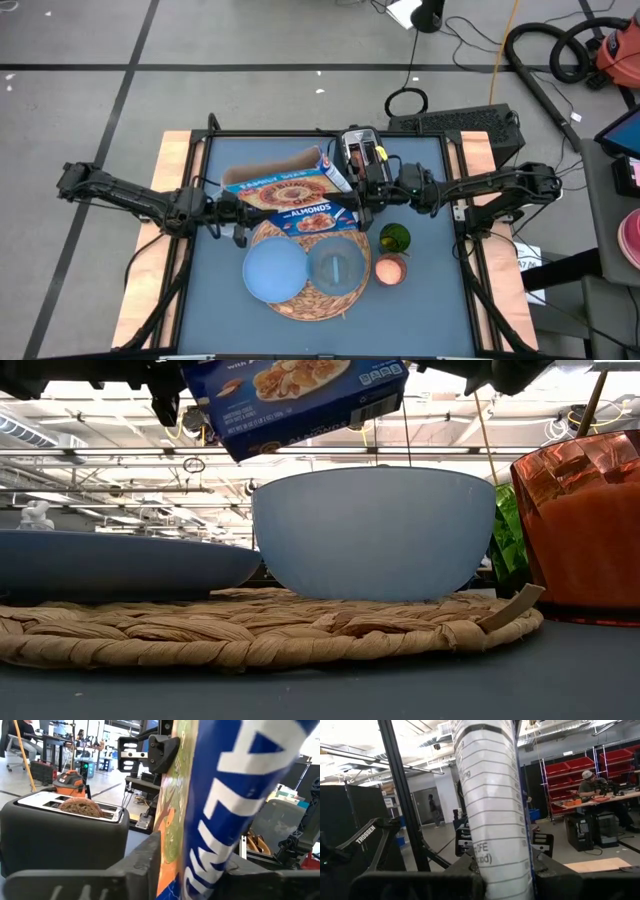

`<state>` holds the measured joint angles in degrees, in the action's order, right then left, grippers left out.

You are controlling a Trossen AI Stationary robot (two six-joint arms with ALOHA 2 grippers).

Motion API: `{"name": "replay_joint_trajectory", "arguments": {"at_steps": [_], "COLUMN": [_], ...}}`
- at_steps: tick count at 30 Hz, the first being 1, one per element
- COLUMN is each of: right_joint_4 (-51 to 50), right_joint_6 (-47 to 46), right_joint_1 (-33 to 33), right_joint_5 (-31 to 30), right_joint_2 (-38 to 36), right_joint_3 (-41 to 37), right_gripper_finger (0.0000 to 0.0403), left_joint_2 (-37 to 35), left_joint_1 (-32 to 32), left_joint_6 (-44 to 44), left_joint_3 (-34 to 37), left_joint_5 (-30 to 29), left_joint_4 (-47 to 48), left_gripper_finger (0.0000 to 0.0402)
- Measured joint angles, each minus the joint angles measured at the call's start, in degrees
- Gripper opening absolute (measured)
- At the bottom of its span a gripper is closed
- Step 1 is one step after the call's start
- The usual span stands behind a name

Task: Arrange a breakfast setting
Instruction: Pour the cereal from the cereal box into the blue bowl on the table mat

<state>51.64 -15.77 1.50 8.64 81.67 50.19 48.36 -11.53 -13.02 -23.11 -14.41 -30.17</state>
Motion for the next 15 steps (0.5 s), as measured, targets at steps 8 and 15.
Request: {"name": "replay_joint_trajectory", "arguments": {"at_steps": [8,15], "right_joint_4": [2.9,5.9], "right_joint_6": [0.0,0.0], "right_joint_1": [0.0,0.9], "right_joint_5": [0.0,-0.1], "right_joint_2": [0.0,-0.5], "right_joint_3": [0.0,0.0], "right_gripper_finger": [0.0042,0.0042], "left_joint_2": [0.0,0.0], "left_joint_1": [0.0,0.0], "left_joint_6": [2.0,2.0], "left_joint_3": [0.0,0.0], "left_joint_5": [0.1,0.3], "left_joint_4": [-0.2,-0.2], "left_gripper_finger": [0.0129,0.0129]}}
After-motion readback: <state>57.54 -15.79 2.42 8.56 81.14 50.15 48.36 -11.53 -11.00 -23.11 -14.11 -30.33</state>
